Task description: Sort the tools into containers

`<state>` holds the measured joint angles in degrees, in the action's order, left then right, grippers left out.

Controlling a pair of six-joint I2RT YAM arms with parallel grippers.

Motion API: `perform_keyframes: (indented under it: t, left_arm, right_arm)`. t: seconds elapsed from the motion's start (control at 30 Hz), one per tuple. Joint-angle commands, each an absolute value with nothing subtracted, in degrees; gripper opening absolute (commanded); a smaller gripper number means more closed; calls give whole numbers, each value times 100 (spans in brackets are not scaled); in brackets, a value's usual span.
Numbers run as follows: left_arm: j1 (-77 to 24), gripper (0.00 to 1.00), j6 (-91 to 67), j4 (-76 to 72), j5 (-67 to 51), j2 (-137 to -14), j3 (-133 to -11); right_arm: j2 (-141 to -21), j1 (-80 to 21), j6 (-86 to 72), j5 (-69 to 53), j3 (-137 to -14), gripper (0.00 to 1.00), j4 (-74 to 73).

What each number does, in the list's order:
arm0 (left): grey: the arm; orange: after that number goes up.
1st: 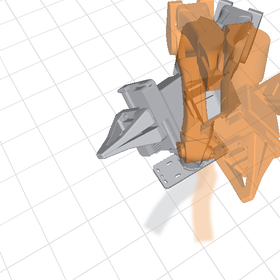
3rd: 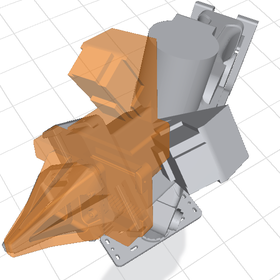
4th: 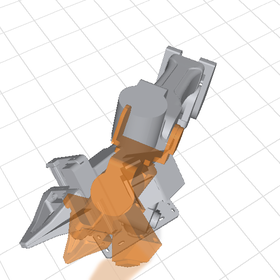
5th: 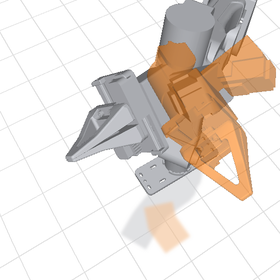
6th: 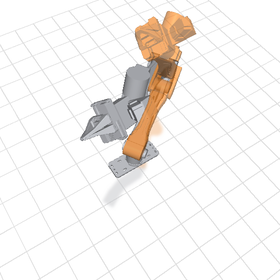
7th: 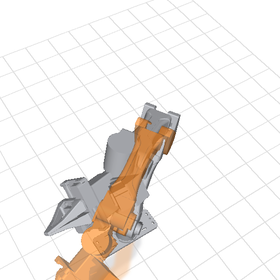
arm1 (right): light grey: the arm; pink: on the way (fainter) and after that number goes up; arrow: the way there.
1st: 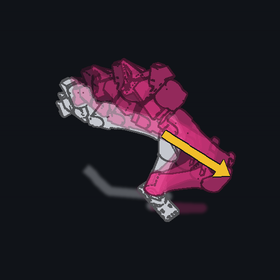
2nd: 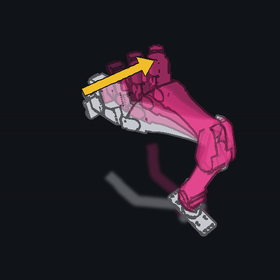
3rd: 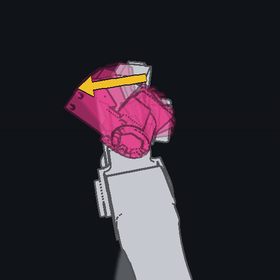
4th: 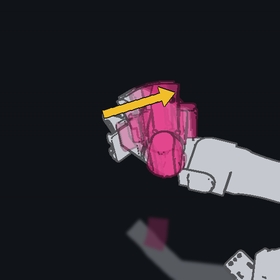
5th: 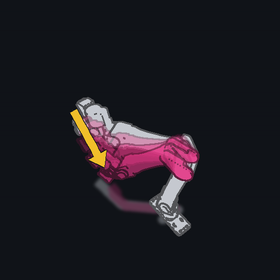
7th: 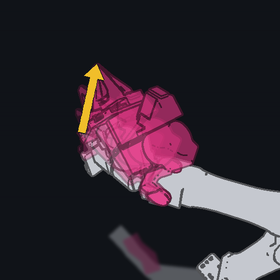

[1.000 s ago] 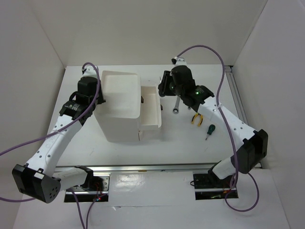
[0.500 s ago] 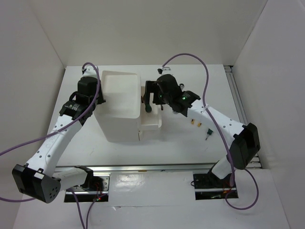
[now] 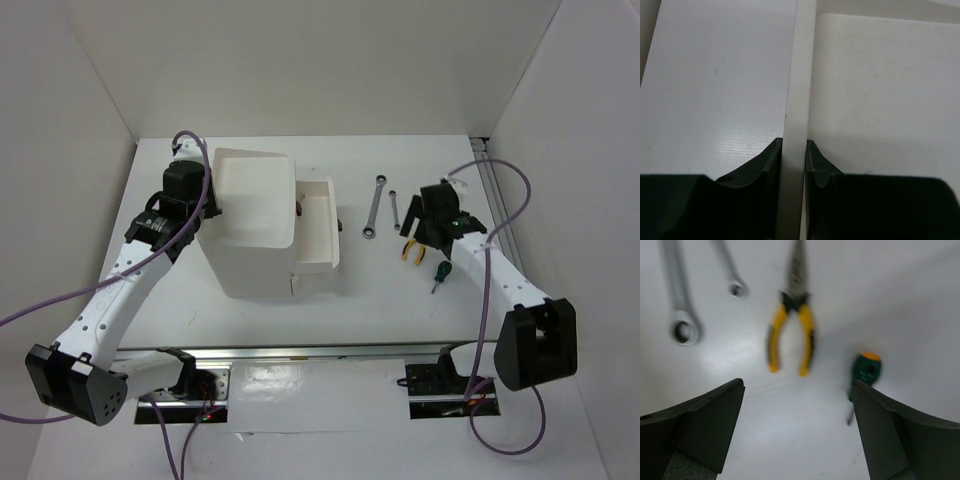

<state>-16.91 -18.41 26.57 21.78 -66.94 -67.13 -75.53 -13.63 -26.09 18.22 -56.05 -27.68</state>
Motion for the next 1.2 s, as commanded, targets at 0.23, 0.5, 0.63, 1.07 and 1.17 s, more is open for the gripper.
perform_keyframes:
  t: [0.23, 0.5, 0.63, 1.07, 1.17]
  left_arm:
    - [-1767, 20, -2285, 3217, 1767, -6838, -6574]
    - [-1767, 20, -2285, 3217, 1714, -6785, -6574]
    - [-1767, 20, -2285, 3217, 1661, -6785, -6574]
    - [-1767, 20, -2285, 3217, 1661, -6680, -6574]
    - [-1767, 20, -2285, 3217, 1661, -6680, -6574]
  right_arm:
    - [-6636, -634, -3059, 2083, -4843, 93, -3164]
    - [-7277, 26, -2936, 1354, -4535, 90, -2831]
    - [-7505, 193, -2936, 1143, -4386, 89, -2698]
    - [-8041, 369, -2997, 1143, -4061, 74, -2145]
    - [-8199, 369, -2997, 1203, -4008, 65, -2040]
